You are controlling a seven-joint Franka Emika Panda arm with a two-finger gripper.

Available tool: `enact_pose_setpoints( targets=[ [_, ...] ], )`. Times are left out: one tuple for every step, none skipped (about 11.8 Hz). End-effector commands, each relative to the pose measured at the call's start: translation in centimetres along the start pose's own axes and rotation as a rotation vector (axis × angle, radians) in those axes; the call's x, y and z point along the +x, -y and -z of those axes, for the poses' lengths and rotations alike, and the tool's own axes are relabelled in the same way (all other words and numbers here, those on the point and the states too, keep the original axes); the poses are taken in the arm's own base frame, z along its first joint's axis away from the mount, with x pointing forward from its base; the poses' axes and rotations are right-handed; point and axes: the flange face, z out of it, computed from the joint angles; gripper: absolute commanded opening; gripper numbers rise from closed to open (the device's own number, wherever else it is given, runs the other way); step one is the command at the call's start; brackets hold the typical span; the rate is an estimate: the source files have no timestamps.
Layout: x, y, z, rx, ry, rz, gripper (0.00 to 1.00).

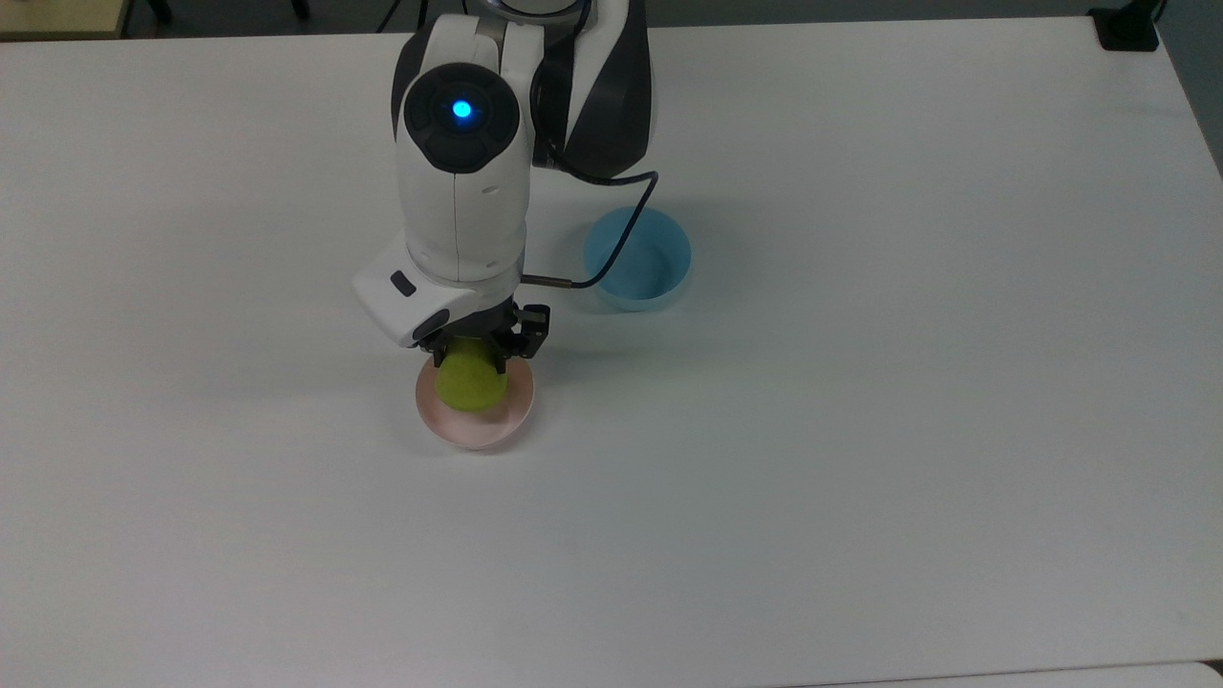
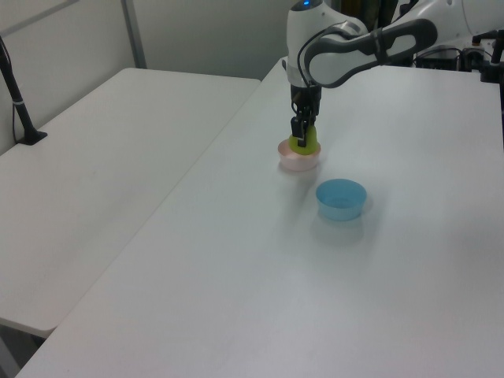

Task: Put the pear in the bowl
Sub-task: 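Lower the pear into the pink bowl and open the gripper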

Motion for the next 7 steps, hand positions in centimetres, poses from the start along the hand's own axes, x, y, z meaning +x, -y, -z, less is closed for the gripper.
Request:
enact_pose_setpoints(
  targets=[
    [0.4,0.0,-0.9,-0.006,-0.001,-0.025,0.51],
    [0.3,0.1,-1.3,-0.008,0.005,-0.025,0.87],
    [0.3,0.2,-1.3,-0.010,0.006,-0.022,1.00],
    [0.3,0.3,-1.1,-0.009,0.003,-0.022,1.00],
    [0.3,0.2,-0.4,-0.005,-0.006,-0.024,1.00],
    [0.3,-0.2,1.6,0.004,-0.031,-0.029,1.00],
    [-0.6,-1.5,4.8,0.024,-0.058,-0.043,1.00]
  ],
)
